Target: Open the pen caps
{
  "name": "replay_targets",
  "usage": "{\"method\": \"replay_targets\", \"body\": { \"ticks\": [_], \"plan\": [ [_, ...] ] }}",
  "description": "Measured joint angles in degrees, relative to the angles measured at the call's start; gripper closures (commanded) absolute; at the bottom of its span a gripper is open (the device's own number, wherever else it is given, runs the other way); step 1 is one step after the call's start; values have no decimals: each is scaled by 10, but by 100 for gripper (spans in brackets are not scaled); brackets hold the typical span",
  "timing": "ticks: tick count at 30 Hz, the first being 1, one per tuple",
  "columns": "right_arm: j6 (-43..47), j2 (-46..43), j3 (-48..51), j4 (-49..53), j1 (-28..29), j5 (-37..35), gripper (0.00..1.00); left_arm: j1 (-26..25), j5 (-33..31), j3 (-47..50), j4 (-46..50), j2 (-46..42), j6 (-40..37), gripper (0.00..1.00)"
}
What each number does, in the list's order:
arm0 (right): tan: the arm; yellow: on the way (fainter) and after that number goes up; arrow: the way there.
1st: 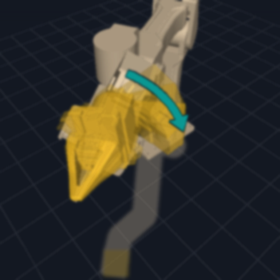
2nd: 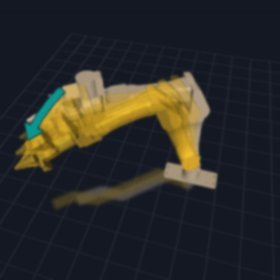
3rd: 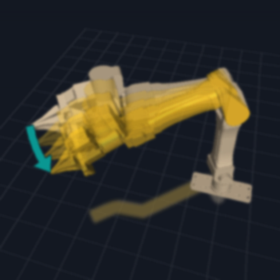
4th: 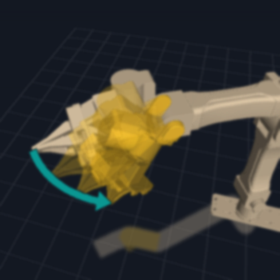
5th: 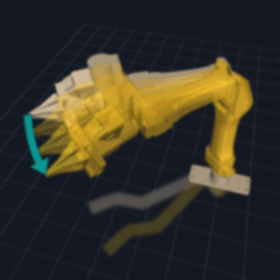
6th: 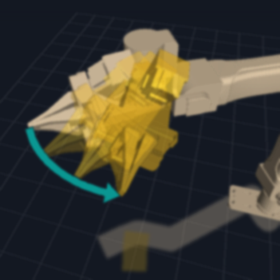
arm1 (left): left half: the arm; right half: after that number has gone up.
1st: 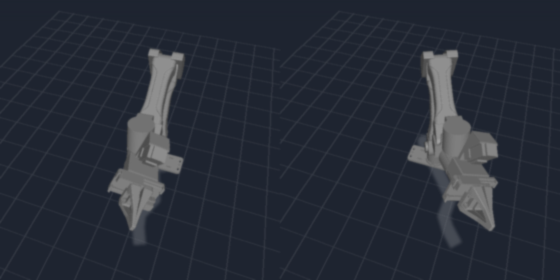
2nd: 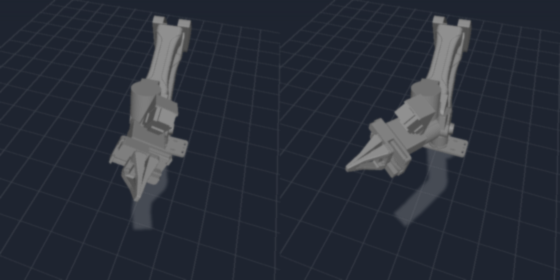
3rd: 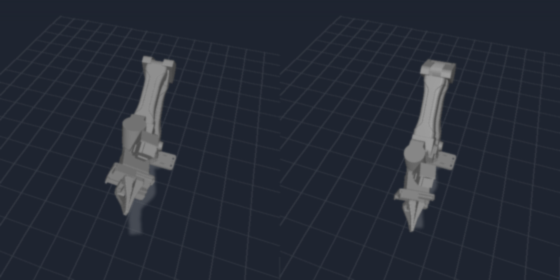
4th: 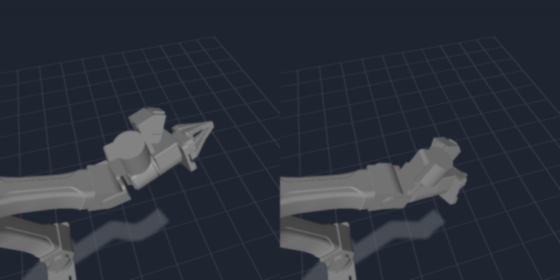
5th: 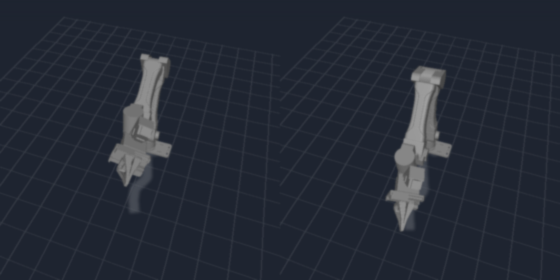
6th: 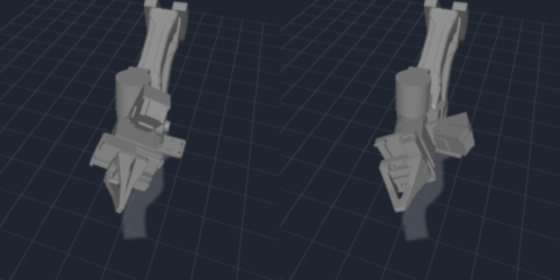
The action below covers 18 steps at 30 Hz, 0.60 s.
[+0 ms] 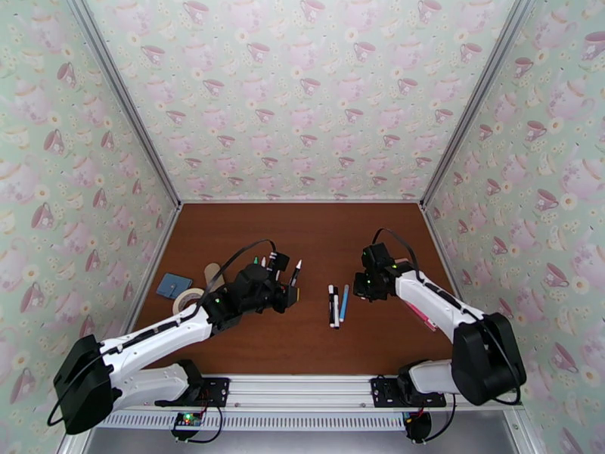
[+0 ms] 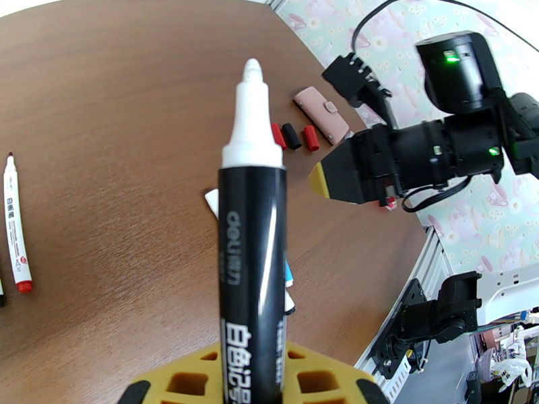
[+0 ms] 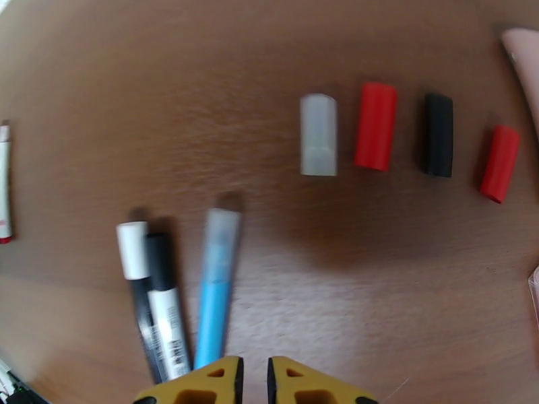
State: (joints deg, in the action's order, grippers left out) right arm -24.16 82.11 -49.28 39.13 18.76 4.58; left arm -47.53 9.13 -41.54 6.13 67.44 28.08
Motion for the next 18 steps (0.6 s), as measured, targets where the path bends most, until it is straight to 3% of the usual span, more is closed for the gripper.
{"method": "replay_targets", "body": {
  "ticks": [18],
  "plan": [
    [20, 108, -23, -24, -13, -35, 77, 0, 0, 0, 8, 0, -5, 97]
  ]
}}
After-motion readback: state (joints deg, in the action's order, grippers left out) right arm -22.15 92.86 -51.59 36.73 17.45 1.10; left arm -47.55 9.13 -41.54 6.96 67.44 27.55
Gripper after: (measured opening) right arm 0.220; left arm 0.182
